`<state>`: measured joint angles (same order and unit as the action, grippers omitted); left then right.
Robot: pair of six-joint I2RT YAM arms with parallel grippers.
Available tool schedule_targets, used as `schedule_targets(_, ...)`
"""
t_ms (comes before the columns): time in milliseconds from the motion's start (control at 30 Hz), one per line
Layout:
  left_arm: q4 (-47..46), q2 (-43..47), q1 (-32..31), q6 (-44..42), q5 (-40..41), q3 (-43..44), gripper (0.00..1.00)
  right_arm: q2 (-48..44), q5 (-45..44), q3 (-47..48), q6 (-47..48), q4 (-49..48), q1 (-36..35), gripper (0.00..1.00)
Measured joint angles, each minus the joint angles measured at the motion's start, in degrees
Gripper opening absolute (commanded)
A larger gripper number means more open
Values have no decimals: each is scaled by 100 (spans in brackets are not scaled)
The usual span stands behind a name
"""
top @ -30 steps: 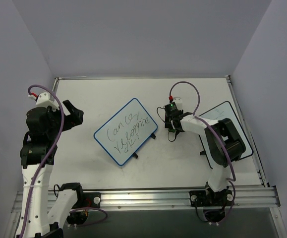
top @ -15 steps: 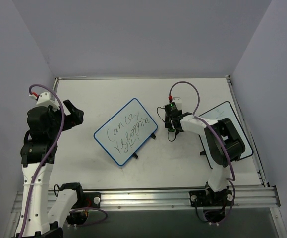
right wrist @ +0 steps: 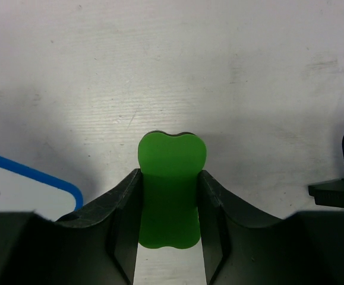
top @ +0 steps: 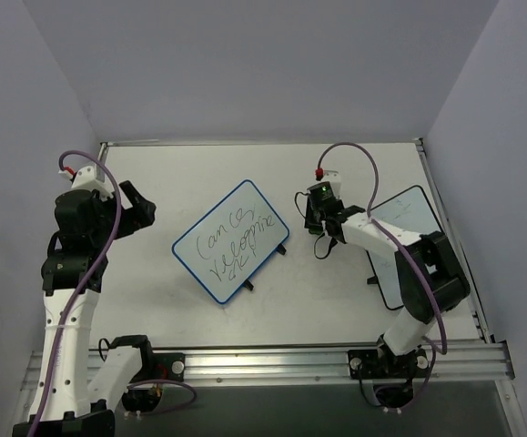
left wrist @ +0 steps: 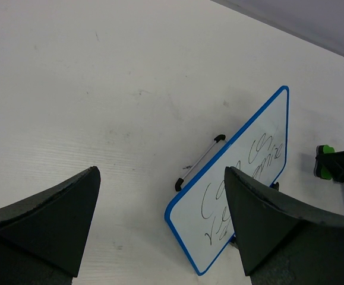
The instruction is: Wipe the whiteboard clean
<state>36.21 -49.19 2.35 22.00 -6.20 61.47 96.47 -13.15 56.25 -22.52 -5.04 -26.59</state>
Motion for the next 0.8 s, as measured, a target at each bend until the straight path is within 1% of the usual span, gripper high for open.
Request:
schedule_targets(333,4,-321,0,177,22,0,95,-1078,125,-157,-52,76,-2,15)
schedule_targets(600,9,-417,0,286,155,-17,95,-1735,219,-407,-133,249,-59,15)
schedule_targets(700,24,-590,0,286,192,-15,95,-1947,225,-457,-197,278,-214,15)
schedule_targets(800,48,-874,7,306,214,-15,95,-2065,210,-461,-282,249,-511,15)
